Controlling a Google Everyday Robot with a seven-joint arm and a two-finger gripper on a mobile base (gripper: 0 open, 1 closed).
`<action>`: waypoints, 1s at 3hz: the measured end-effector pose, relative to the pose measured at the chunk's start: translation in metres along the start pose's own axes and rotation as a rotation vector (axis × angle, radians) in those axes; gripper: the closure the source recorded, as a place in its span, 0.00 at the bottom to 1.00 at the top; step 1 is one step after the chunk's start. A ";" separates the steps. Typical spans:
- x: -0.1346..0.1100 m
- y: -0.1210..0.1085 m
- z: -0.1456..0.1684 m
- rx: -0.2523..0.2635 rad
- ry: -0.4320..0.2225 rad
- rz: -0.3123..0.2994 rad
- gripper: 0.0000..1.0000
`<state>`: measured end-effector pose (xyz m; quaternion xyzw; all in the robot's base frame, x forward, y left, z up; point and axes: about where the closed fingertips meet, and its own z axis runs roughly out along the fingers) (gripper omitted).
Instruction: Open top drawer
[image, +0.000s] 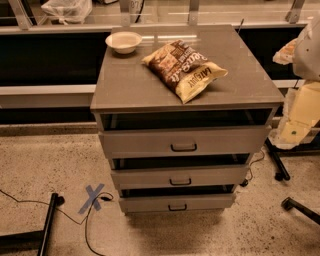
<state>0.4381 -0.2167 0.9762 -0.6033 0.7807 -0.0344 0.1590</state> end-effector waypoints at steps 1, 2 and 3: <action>0.000 0.000 0.000 -0.004 0.002 -0.002 0.00; 0.000 0.001 0.000 -0.012 0.005 -0.006 0.00; 0.002 0.008 0.018 0.028 0.023 -0.053 0.00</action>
Offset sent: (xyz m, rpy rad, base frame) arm -0.0024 -0.0001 -0.0070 -0.0104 0.0556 0.0183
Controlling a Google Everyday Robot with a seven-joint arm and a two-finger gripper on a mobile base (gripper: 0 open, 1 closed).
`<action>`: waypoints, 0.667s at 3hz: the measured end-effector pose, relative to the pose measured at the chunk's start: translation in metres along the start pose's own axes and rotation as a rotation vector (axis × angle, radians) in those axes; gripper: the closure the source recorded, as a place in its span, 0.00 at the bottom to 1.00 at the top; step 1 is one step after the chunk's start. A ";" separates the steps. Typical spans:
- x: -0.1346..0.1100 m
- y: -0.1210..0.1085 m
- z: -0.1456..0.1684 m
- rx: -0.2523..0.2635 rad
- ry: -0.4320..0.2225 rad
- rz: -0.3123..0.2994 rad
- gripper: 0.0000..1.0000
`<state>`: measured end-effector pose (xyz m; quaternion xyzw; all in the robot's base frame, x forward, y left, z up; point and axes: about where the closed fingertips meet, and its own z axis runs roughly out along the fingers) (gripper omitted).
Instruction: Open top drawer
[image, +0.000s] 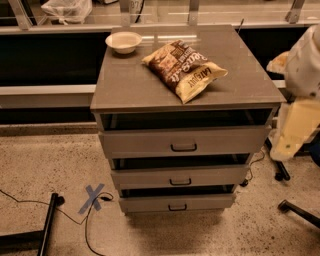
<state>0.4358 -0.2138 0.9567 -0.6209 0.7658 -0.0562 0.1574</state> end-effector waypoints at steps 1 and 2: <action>0.001 0.022 0.035 0.062 0.035 -0.133 0.00; 0.003 0.028 0.063 0.062 0.031 -0.145 0.00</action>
Offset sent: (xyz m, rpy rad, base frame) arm -0.0090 0.0062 -0.0321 -0.0743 -0.0612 0.0911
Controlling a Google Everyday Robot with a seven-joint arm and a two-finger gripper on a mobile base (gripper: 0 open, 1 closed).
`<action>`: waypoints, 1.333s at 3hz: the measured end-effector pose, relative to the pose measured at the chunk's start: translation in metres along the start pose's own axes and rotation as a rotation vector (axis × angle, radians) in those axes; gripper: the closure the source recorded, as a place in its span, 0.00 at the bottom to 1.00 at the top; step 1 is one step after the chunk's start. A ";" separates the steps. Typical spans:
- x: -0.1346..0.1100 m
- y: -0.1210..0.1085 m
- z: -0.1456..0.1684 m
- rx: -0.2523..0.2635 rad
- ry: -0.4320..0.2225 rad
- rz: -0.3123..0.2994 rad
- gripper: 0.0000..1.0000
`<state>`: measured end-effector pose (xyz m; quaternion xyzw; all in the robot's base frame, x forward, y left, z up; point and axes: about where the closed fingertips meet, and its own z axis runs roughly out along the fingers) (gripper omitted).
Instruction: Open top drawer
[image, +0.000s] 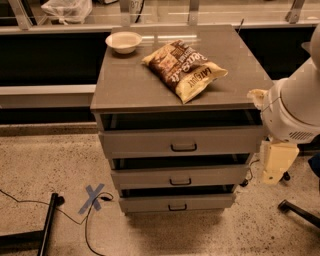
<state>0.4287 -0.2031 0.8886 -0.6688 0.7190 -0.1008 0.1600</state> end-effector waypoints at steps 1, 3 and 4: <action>0.000 0.000 0.003 -0.005 0.000 -0.002 0.00; 0.018 0.009 0.062 -0.075 0.072 -0.006 0.00; 0.036 0.037 0.112 -0.064 0.044 -0.057 0.00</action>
Offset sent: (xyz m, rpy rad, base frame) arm 0.0265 -0.0135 -0.0631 -0.0719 0.1383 -0.0634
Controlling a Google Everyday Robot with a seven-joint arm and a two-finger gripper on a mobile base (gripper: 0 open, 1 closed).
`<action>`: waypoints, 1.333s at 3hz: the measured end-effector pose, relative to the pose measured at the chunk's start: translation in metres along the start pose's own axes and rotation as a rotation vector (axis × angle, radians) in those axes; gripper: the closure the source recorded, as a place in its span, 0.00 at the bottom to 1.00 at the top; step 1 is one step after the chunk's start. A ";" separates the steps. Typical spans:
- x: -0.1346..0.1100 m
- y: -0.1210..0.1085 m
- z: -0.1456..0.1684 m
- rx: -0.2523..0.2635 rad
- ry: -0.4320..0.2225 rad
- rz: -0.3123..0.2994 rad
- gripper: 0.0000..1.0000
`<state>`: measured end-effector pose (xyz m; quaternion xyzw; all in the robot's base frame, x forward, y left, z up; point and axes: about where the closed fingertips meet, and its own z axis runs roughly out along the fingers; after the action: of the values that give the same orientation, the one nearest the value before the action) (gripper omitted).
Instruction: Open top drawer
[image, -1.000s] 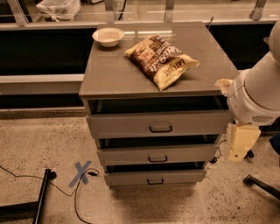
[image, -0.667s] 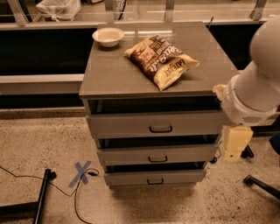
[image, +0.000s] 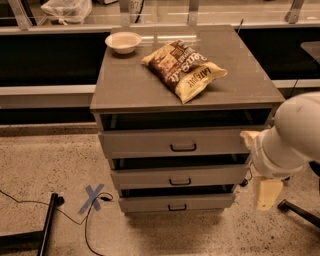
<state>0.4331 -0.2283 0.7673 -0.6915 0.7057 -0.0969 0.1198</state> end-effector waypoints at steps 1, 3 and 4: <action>0.000 -0.012 0.008 0.080 -0.024 -0.022 0.00; -0.011 -0.020 0.022 0.090 -0.065 -0.066 0.00; -0.016 -0.009 0.066 0.099 -0.110 -0.132 0.00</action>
Offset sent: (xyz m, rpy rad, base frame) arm 0.0117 -0.0014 -0.0062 0.0131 -0.0743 0.0264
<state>0.4616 -0.2111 0.7074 -0.7342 0.6451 -0.1011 0.1857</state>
